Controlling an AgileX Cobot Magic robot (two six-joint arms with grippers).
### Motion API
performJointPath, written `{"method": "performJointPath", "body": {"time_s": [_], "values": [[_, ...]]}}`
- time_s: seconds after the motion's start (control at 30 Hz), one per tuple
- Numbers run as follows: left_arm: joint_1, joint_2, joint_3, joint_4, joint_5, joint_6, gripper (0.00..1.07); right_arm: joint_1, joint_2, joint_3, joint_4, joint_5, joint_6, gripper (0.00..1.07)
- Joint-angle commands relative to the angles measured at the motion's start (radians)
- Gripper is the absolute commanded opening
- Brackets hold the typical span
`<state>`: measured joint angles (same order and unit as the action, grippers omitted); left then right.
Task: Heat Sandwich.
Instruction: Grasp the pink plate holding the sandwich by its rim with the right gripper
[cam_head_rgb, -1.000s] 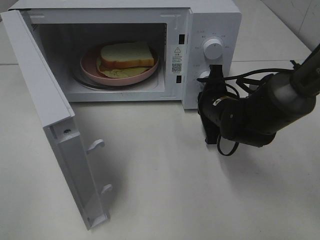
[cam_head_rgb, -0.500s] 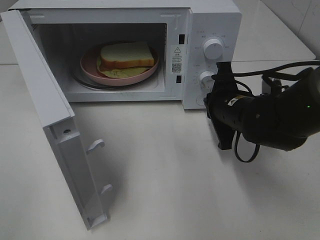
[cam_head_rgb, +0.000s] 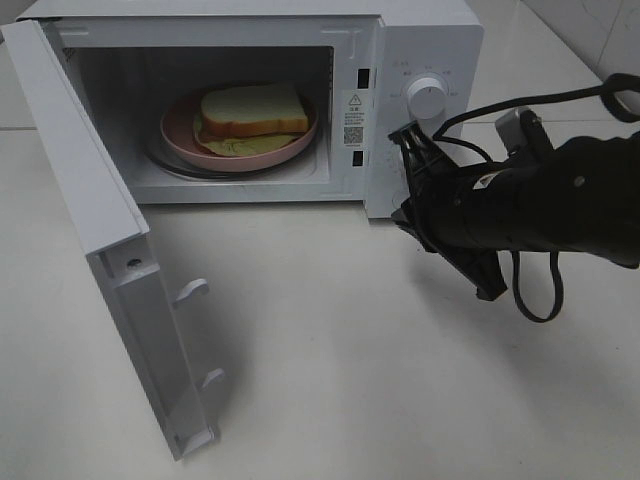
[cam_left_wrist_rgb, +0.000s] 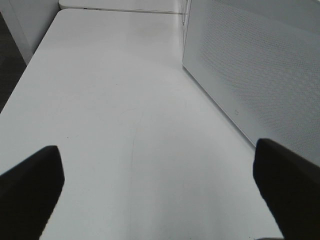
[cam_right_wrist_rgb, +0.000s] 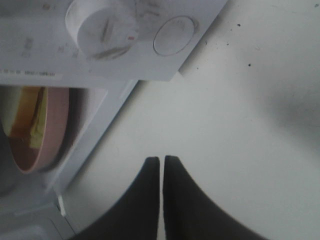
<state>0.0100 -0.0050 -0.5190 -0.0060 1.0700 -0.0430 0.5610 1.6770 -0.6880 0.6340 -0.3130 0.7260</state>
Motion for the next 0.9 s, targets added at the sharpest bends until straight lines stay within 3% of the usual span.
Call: {"method": "performJointPath", "body": {"time_s": [0.03,0.37,0.5,0.9], "values": [[0.002,-0.016,0.001,-0.008,0.001,0.002,0.98,-0.003,-0.045,-0.003,-0.009,0.117,-0.166,0.07],[0.002,-0.016,0.001,-0.008,0.001,0.002,0.98,-0.022,-0.114,-0.007,-0.035,0.346,-0.464,0.07],[0.002,-0.016,0.001,-0.008,0.001,0.002,0.98,-0.089,-0.116,-0.032,-0.164,0.574,-0.542,0.08],[0.002,-0.016,0.001,-0.008,0.001,0.002,0.98,-0.096,-0.116,-0.138,-0.384,0.883,-0.664,0.10]]}}
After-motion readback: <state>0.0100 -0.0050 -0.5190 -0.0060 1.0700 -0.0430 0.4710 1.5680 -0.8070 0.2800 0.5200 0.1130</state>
